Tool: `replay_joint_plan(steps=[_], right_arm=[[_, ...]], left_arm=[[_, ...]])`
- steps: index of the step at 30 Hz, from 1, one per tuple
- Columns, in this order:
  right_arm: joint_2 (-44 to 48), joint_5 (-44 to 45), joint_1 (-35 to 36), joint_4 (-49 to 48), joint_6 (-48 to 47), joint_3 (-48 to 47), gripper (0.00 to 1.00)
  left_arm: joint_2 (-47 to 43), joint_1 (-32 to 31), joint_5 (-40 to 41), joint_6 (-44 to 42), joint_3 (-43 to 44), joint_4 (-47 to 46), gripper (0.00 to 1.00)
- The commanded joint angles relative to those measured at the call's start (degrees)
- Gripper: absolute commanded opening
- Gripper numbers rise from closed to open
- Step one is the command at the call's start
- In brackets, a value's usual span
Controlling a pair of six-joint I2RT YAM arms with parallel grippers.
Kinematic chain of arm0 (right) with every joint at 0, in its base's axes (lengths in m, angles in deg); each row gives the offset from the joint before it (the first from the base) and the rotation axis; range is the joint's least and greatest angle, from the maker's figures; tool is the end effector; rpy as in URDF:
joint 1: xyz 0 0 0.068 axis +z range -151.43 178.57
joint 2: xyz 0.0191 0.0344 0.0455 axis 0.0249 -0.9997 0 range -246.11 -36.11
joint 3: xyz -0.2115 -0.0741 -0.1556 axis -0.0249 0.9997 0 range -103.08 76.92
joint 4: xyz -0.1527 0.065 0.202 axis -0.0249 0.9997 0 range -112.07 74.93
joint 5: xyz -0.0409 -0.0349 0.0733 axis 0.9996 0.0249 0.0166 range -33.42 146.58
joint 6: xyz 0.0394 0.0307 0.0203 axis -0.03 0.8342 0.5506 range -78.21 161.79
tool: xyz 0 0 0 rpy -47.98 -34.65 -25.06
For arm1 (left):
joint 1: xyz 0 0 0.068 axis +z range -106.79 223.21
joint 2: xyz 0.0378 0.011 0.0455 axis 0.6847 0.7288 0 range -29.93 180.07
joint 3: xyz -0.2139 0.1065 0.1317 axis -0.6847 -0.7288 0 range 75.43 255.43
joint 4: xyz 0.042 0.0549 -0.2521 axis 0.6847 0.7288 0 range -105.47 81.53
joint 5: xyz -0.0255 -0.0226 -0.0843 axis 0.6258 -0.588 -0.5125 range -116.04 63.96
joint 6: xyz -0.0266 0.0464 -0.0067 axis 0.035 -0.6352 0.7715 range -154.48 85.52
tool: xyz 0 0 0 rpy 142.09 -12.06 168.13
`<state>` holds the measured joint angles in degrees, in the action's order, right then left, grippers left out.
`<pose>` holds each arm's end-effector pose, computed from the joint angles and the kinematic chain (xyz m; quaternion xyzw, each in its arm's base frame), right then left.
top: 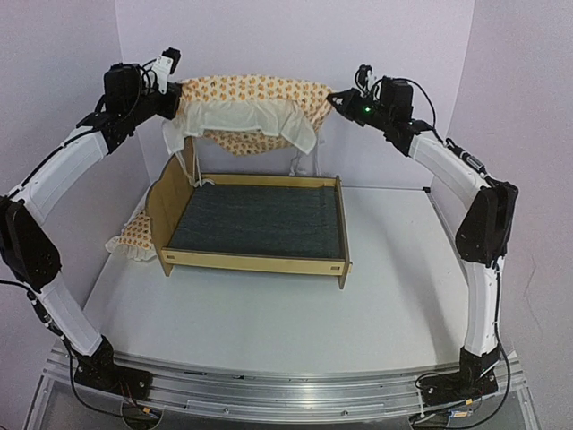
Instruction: Set up the pet bed
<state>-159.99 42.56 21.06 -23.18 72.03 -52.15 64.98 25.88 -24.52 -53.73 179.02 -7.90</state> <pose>0.4712 0.2044 0.4265 -0.0459 0.6669 0.4013 0.6262 0.3679 -0.1140 0.4750 0.2107 0.6677 0.0212 0.7136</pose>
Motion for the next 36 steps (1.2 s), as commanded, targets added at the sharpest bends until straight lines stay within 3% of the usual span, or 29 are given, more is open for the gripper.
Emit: replay_joint_plan(steps=[1,6,14,25,28,31,33,34,36], right_arm=[[4.0,-5.2,-0.5,13.5,1.7,9.6,0.00],[10.8,-5.8,0.5,21.1,-0.6,19.3,0.00],[15.4,-4.0,1.1,30.7,-0.5,30.6,0.00],[12.6,7.0,2.2,31.3,2.0,21.1,0.00],[14.0,6.6,2.2,31.2,1.2,24.0,0.19],[14.7,3.7,2.8,31.3,-0.4,25.5,0.45],[15.5,4.1,4.2,31.2,-2.8,25.7,0.61],[16.2,4.6,5.0,31.2,-4.5,25.9,0.63],[18.0,5.0,6.4,31.2,-6.9,27.1,0.63]], left_arm=[[-6.2,0.1,-1.7,4.1,-10.8,12.7,0.00],[-10.8,0.0,-9.0,10.4,-19.7,23.1,0.00],[-12.4,-0.4,-13.0,14.7,-33.4,26.0,0.00],[-7.4,-0.3,-16.1,15.6,-27.3,22.6,0.00],[-7.7,-0.4,-15.3,15.7,-28.6,21.6,0.02],[-7.4,-0.4,-14.9,15.1,-28.5,20.8,0.14],[-6.9,-0.4,-15.4,14.5,-27.6,21.0,0.34],[-6.9,-0.4,-15.3,14.3,-27.2,21.4,0.44],[-7.4,-0.3,-15.9,13.8,-26.4,22.0,0.55]])
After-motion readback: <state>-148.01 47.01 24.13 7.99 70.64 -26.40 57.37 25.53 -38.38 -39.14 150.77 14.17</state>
